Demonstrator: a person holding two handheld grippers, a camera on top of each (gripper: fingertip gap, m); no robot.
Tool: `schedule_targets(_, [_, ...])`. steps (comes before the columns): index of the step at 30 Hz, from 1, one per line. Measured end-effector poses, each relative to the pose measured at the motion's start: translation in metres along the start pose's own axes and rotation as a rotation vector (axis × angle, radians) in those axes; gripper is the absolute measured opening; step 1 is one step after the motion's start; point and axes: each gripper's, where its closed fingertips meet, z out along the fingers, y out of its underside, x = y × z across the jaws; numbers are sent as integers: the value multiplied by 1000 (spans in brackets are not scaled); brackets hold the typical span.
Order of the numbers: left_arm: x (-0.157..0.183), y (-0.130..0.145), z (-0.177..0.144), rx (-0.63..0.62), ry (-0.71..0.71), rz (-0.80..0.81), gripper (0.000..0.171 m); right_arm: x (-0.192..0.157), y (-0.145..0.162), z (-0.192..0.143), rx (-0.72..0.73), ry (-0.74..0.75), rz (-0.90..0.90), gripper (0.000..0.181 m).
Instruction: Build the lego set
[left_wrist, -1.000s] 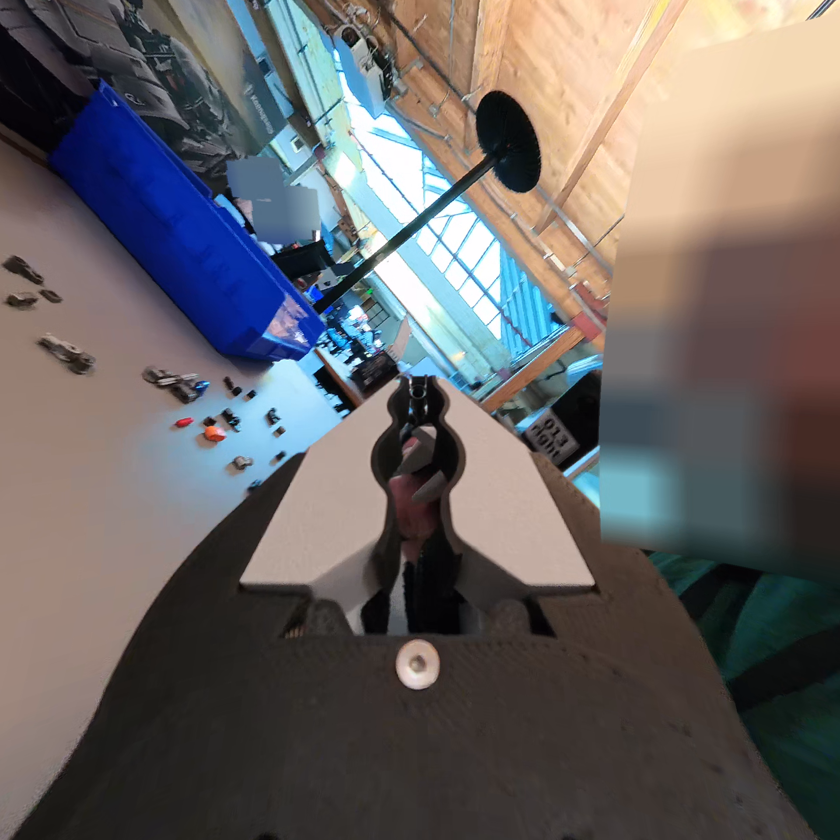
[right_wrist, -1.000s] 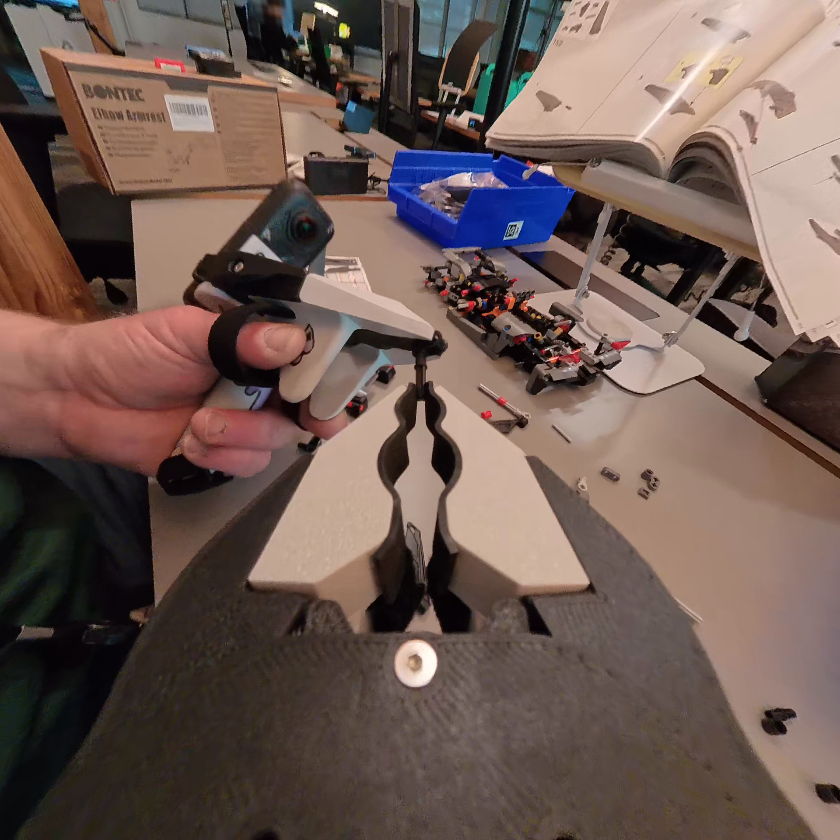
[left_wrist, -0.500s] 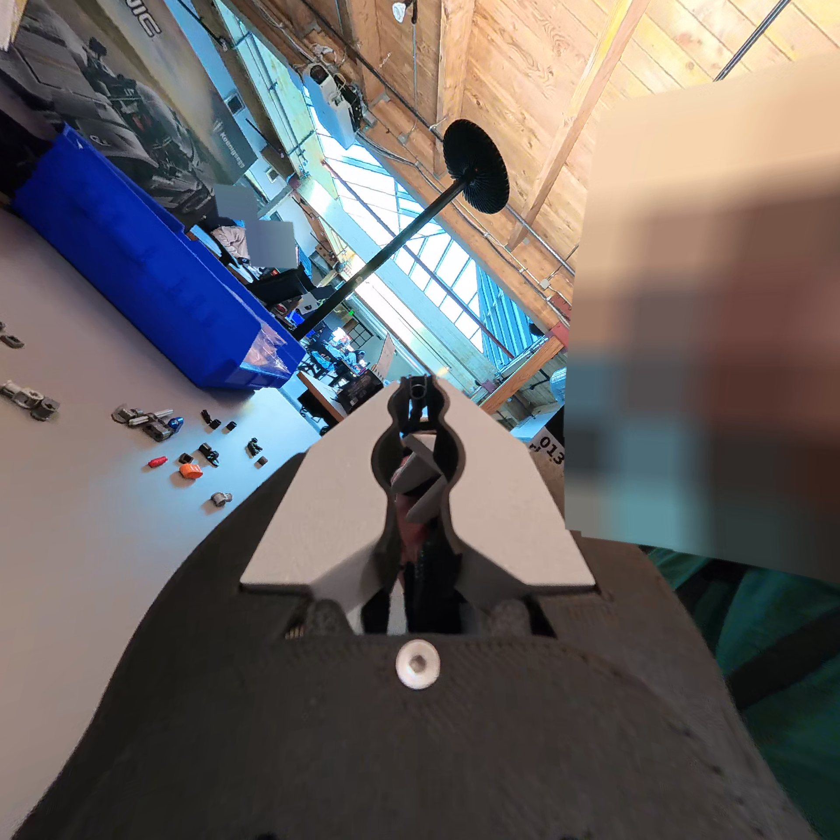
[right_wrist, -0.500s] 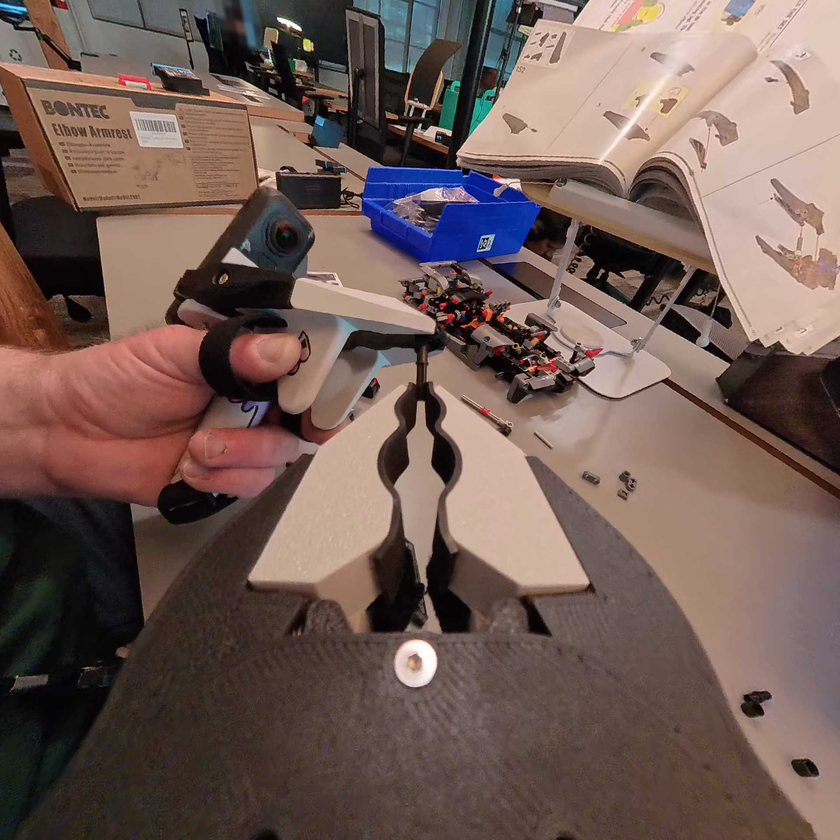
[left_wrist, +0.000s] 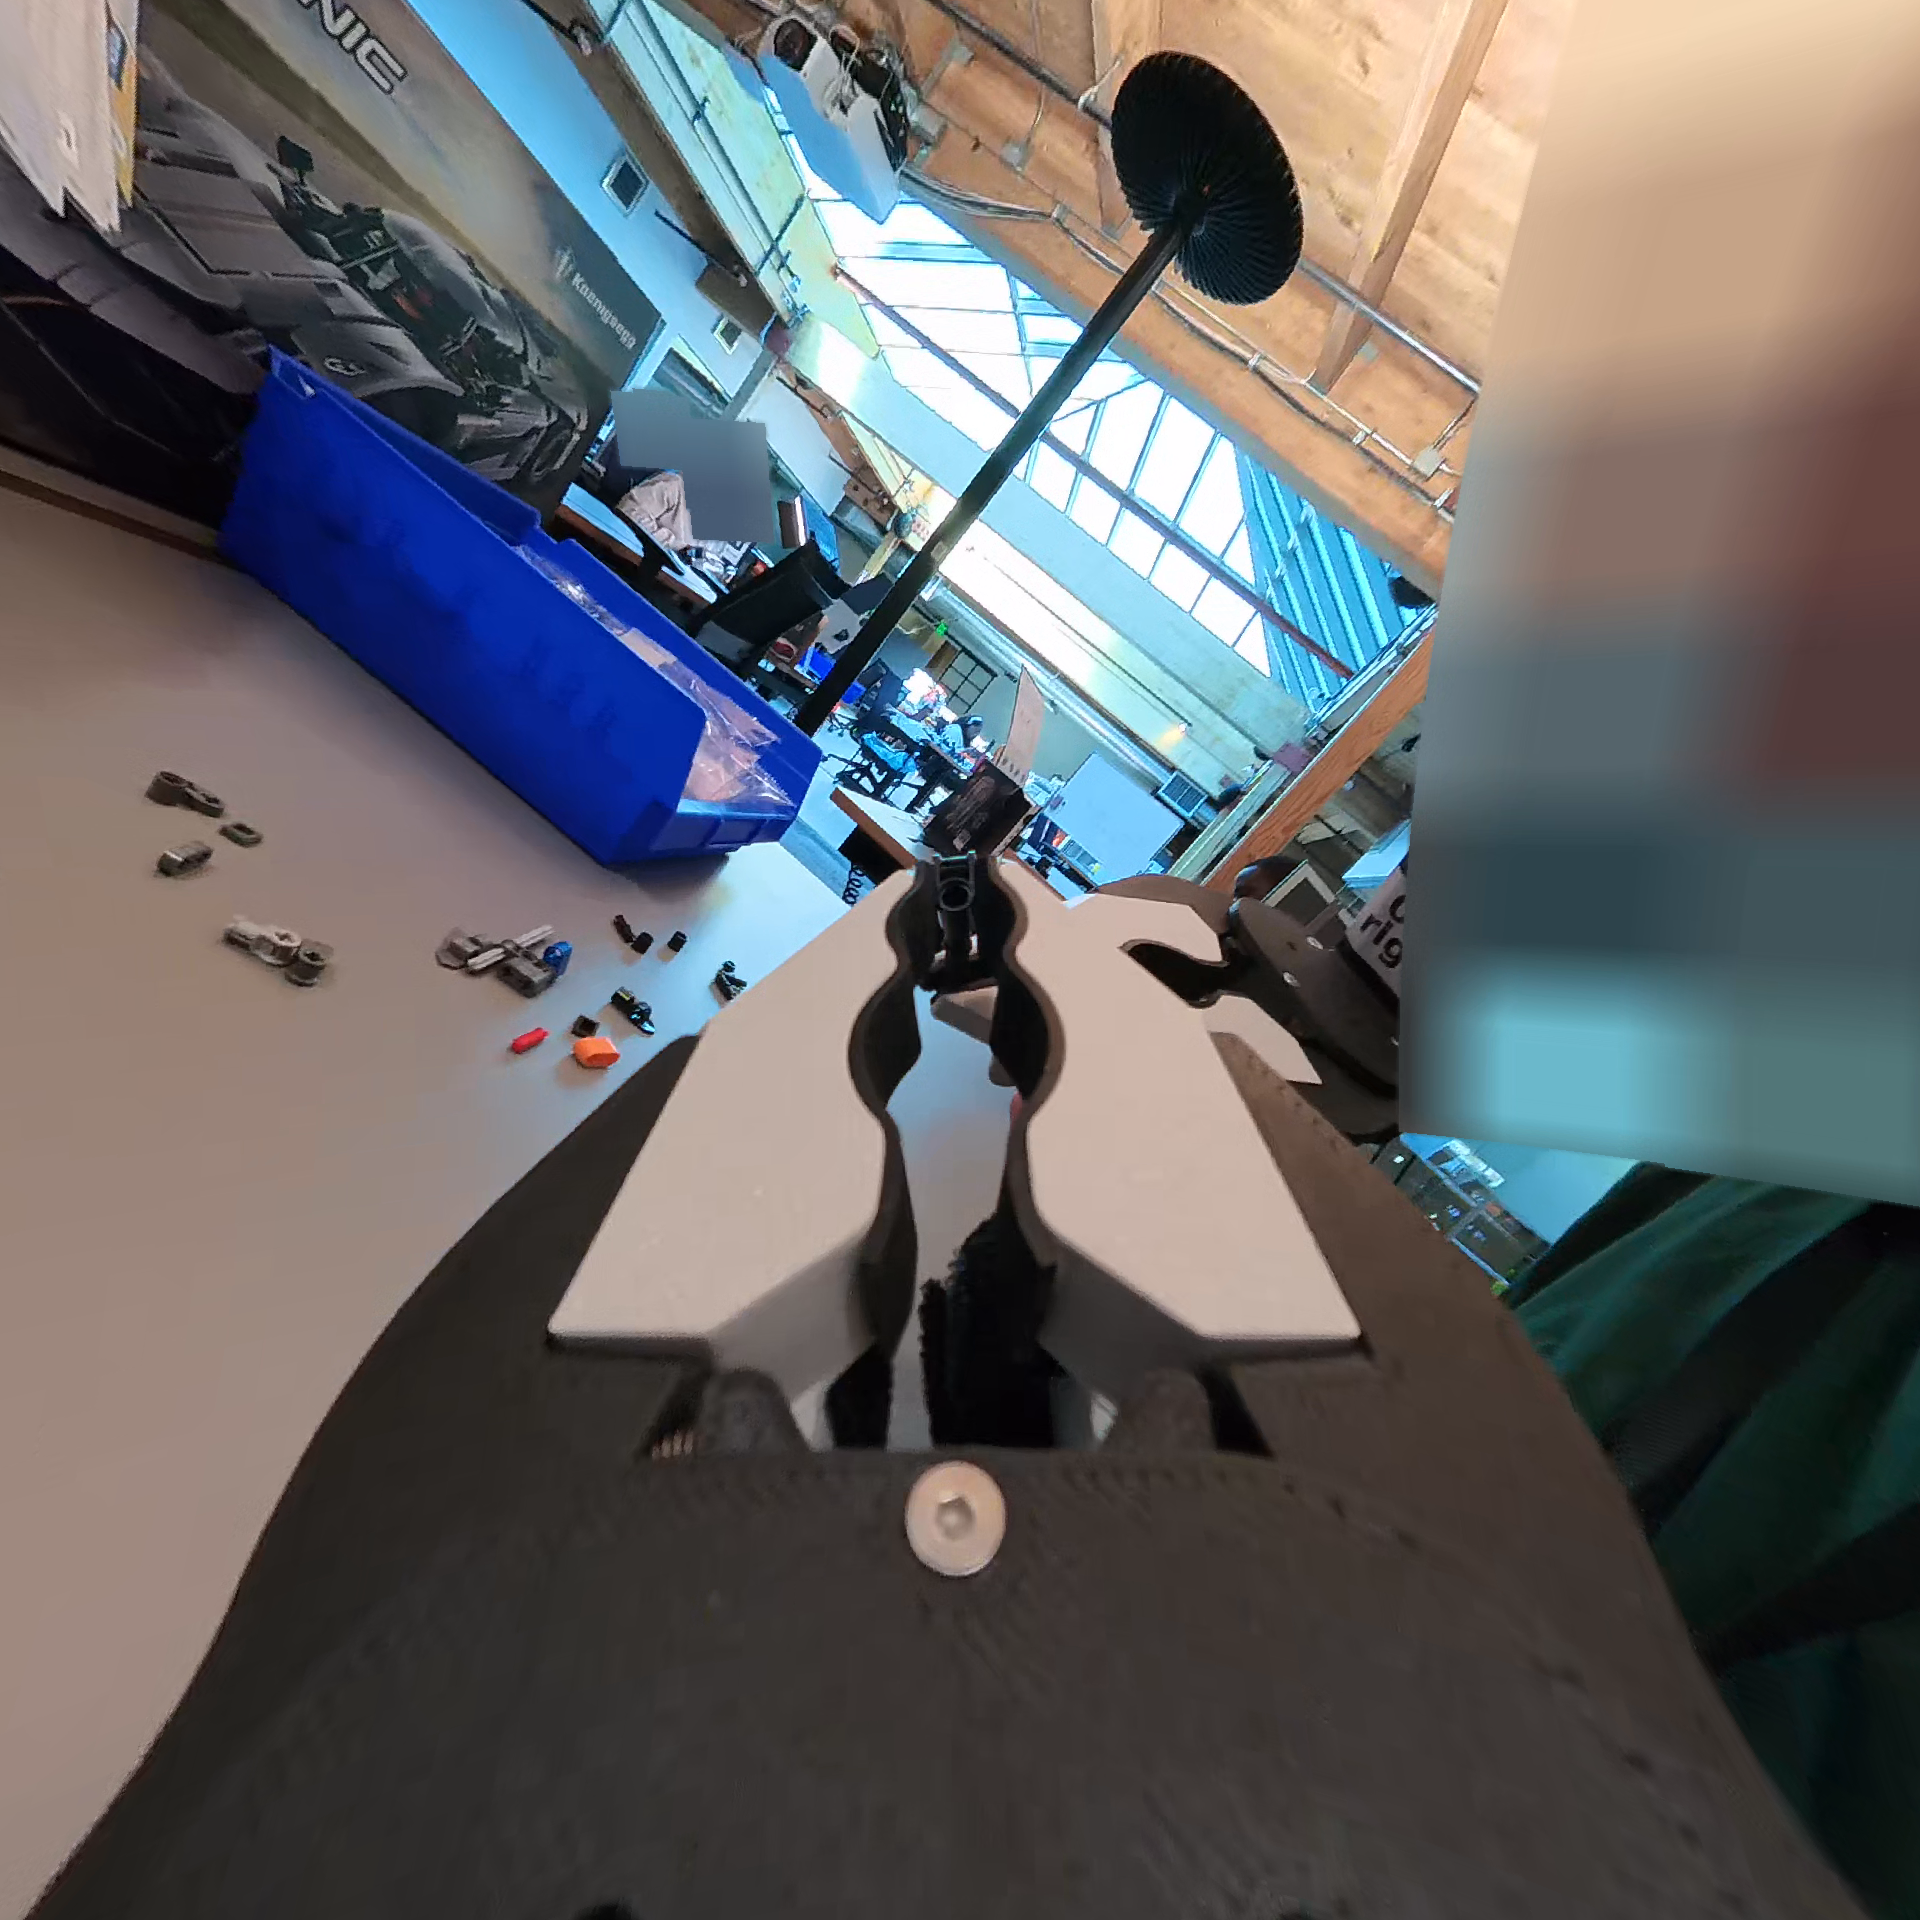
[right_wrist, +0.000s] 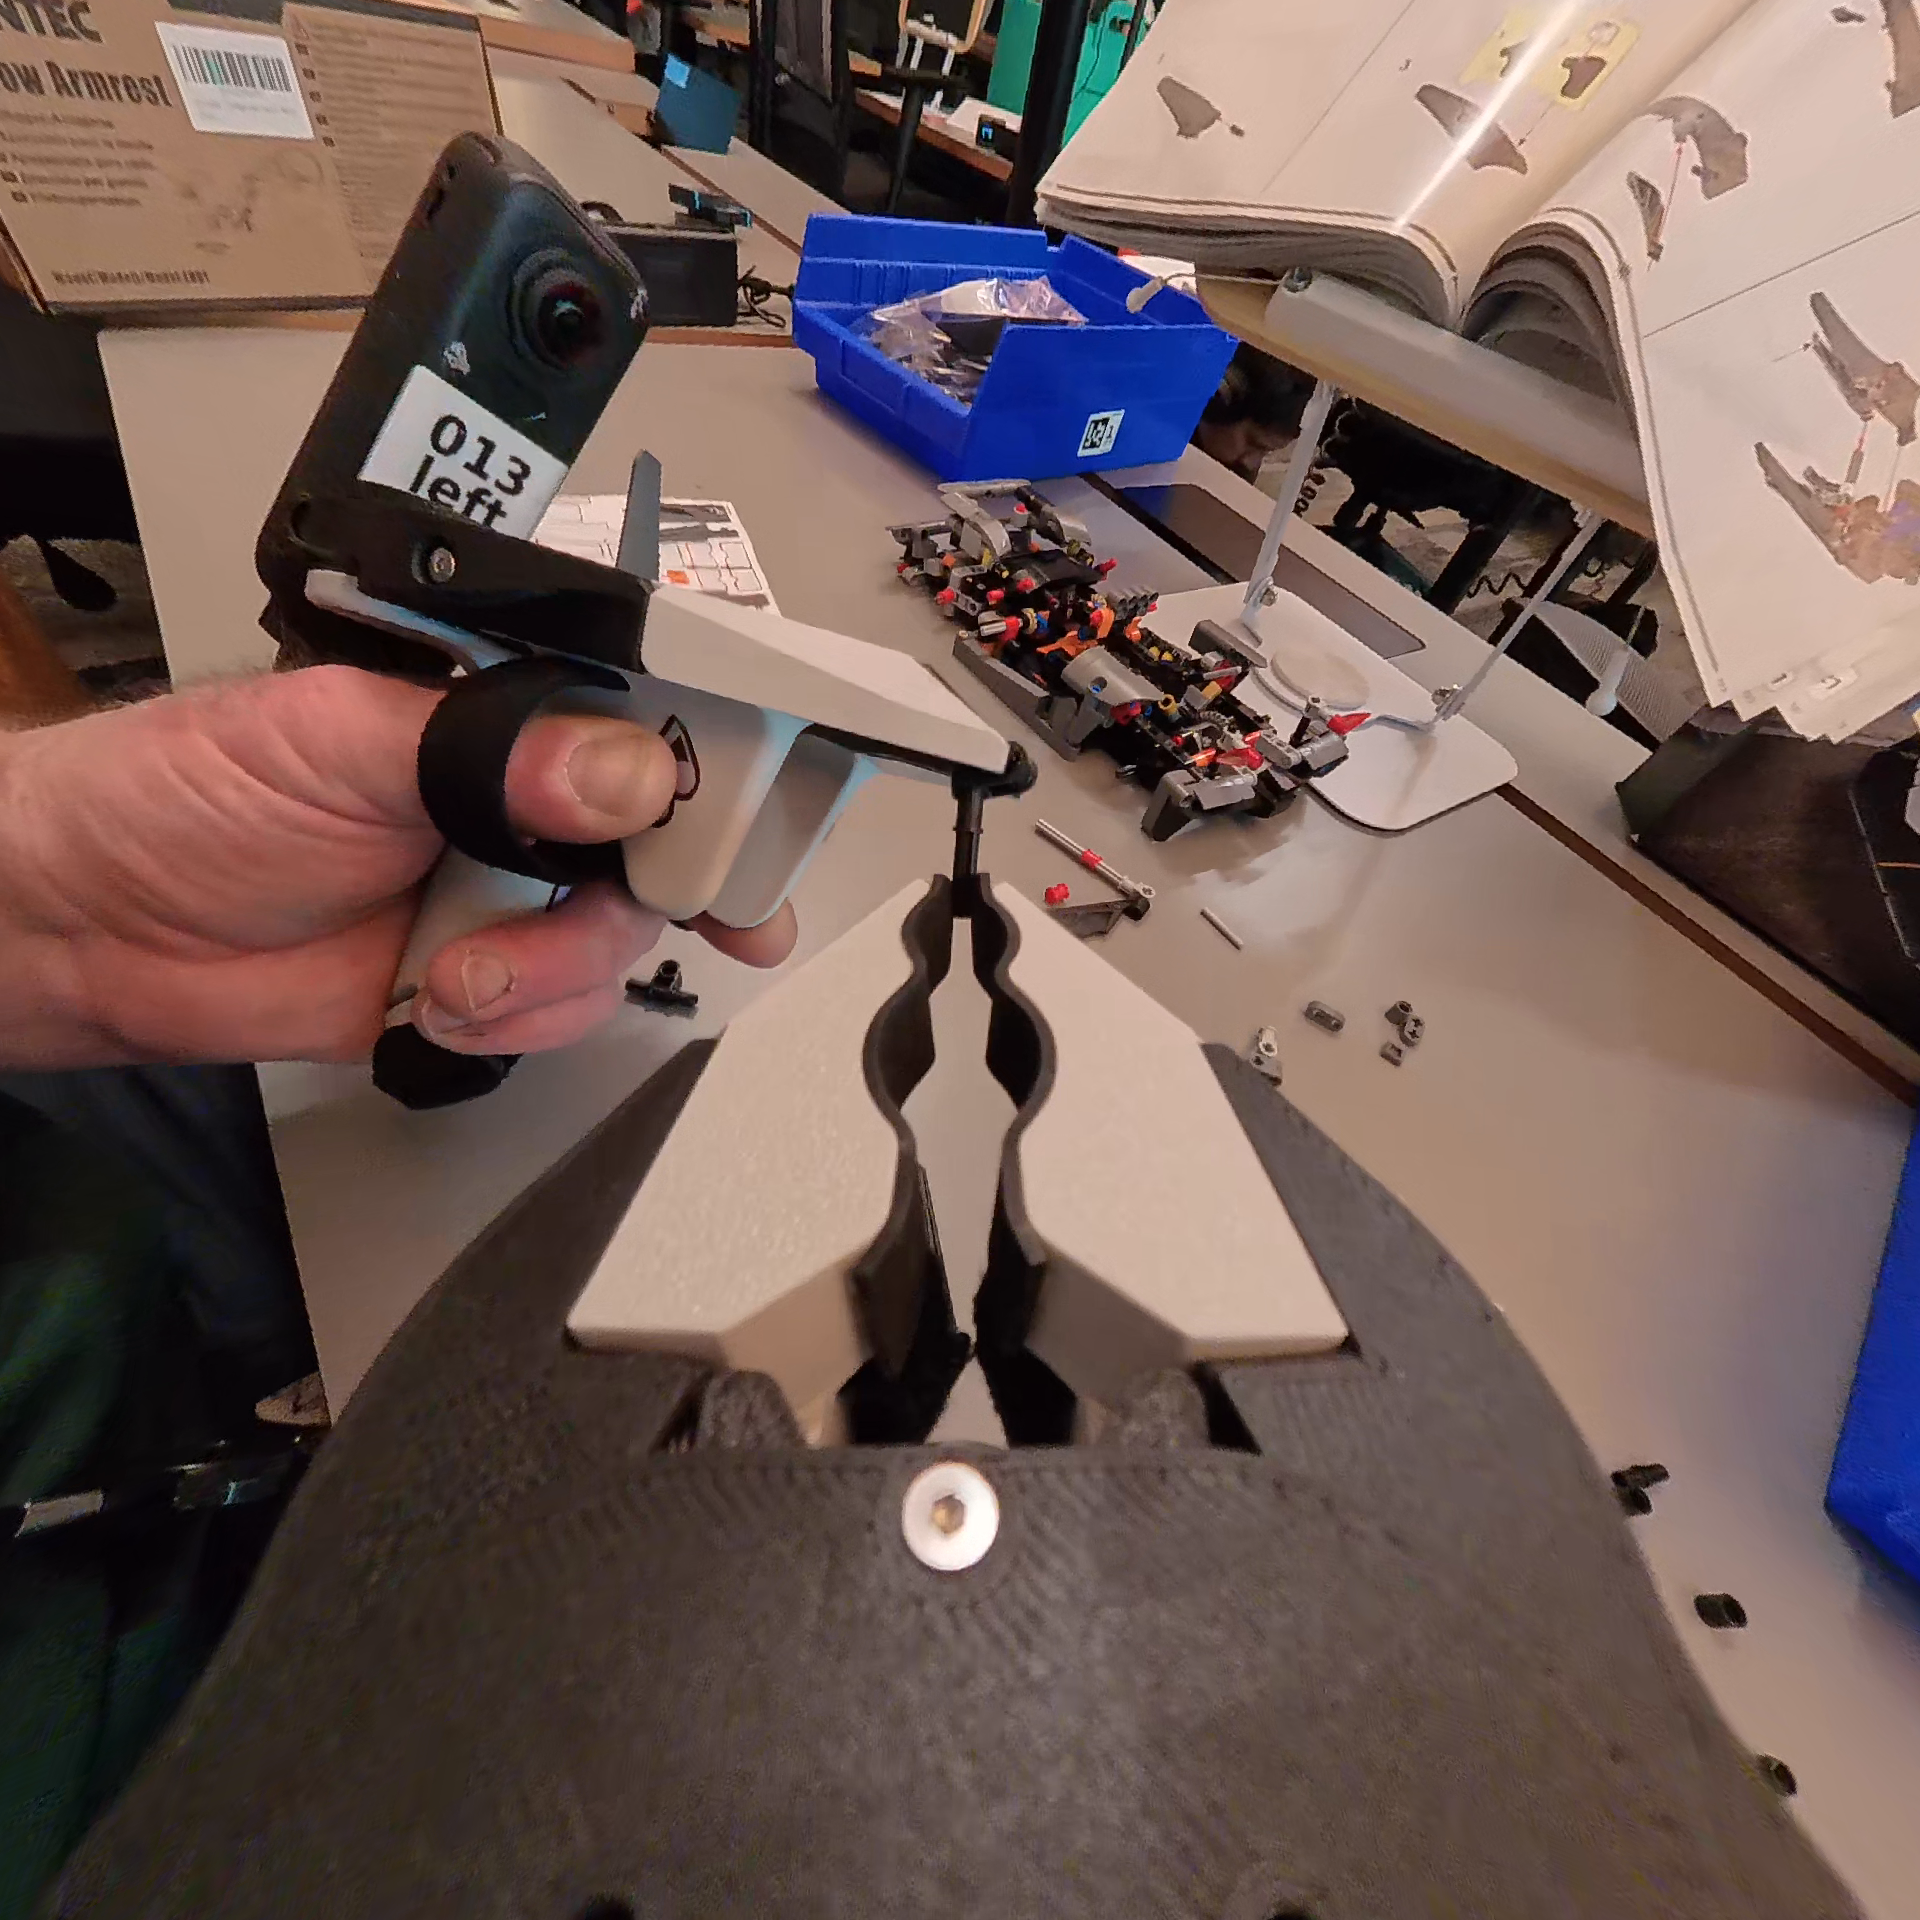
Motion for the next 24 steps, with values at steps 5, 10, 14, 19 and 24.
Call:
schedule_targets(5, [-4,3,0,-15,-22,-8,6,1,5,0,-49,17,-29,0])
schedule_targets(10, [-8,6,0,-28,-44,0,6,3,10,1,-99,44,-70,0])
schedule_targets(14, [-11,9,0,-41,-64,4,7,4,12,1,-128,73,-114,0])
schedule_targets(19, [-15,10,0,-55,-94,-11,6,6,13,2,-167,100,-173,1])
schedule_targets(24, [-16,10,0,-35,-76,-76,6,6,13,2,-156,91,-181,1])
